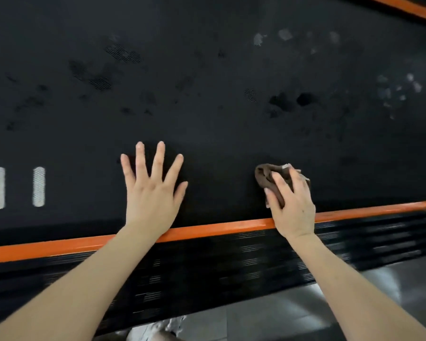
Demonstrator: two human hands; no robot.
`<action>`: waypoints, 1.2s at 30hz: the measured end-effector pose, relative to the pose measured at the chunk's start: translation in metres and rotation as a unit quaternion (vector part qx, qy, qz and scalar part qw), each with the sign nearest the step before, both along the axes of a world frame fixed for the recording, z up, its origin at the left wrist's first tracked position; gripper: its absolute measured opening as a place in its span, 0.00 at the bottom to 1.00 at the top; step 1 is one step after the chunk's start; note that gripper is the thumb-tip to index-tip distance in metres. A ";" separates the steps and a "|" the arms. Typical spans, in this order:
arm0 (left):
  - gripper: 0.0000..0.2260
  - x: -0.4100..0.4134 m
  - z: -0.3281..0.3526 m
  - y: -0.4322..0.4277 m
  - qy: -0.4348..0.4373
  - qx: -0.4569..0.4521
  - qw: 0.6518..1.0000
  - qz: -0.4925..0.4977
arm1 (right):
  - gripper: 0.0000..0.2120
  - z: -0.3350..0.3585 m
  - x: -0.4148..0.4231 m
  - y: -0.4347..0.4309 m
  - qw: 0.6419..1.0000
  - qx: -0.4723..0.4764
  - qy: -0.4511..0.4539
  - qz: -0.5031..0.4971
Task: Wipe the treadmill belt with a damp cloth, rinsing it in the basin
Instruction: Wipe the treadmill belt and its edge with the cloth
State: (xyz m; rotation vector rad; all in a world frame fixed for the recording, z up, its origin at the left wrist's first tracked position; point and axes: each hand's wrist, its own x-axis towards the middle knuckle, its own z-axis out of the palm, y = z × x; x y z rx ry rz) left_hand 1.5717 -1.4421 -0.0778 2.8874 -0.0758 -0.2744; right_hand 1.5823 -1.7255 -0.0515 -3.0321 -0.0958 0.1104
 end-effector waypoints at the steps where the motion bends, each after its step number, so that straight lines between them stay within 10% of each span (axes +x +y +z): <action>1: 0.23 -0.001 -0.006 -0.003 -0.014 0.007 1.000 0.005 | 0.19 -0.003 0.000 -0.002 1.000 0.012 -0.003 0.001; 36: 0.20 0.079 0.004 -0.094 -0.069 0.040 0.991 0.105 | 0.18 -0.022 0.002 -0.019 0.993 0.060 -0.061 0.077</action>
